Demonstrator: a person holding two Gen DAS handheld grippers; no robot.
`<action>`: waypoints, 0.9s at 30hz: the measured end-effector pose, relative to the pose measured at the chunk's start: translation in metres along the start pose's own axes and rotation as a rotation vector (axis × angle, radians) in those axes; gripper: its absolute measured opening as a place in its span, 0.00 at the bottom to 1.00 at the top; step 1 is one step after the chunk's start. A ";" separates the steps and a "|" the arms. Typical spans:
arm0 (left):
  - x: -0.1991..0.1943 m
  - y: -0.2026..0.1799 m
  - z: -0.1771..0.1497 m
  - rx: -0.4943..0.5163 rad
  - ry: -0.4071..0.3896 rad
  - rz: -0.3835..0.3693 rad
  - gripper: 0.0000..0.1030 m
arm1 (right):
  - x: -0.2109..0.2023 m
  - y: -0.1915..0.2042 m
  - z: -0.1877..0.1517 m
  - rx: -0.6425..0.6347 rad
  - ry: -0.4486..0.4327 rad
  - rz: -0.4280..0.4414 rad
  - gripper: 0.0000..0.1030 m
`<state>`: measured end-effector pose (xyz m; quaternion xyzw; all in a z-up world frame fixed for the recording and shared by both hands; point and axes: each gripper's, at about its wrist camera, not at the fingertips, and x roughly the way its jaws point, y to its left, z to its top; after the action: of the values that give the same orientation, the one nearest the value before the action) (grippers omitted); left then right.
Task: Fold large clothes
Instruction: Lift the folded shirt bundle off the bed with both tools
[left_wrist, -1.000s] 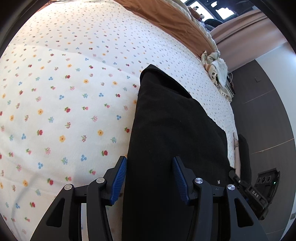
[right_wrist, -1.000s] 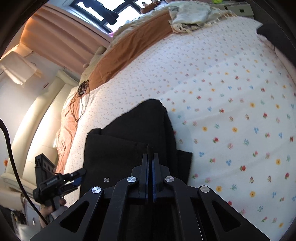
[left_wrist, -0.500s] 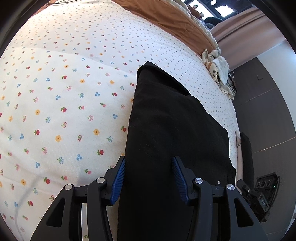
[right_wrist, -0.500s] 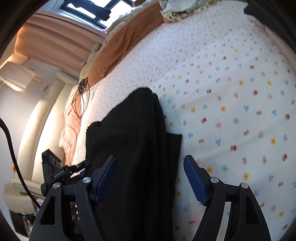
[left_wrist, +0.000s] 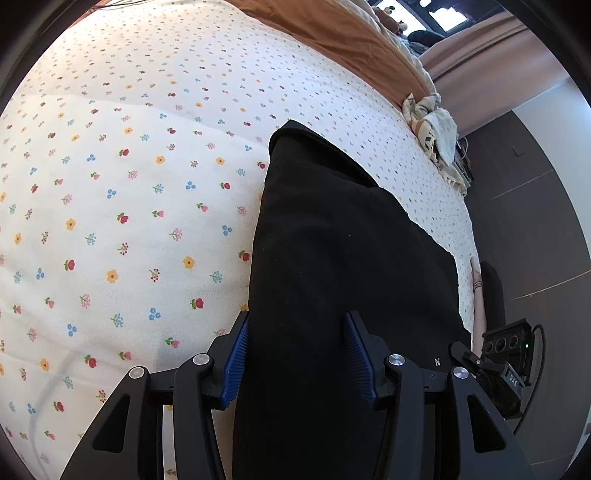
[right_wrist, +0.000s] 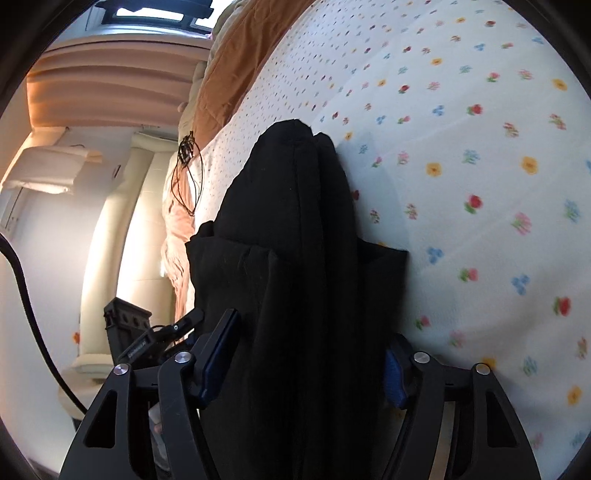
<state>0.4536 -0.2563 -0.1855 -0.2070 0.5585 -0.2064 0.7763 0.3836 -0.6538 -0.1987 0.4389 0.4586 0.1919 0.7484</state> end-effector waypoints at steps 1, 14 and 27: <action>-0.001 0.000 -0.001 0.004 -0.003 -0.003 0.50 | 0.002 0.002 0.001 -0.006 0.004 -0.003 0.51; -0.023 -0.005 -0.029 0.065 -0.008 -0.044 0.25 | -0.021 0.061 -0.018 -0.138 -0.070 0.015 0.16; -0.135 0.000 -0.050 0.078 -0.187 -0.155 0.23 | -0.063 0.165 -0.058 -0.310 -0.141 0.063 0.16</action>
<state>0.3666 -0.1863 -0.0947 -0.2376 0.4575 -0.2669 0.8143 0.3209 -0.5802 -0.0393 0.3448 0.3560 0.2526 0.8310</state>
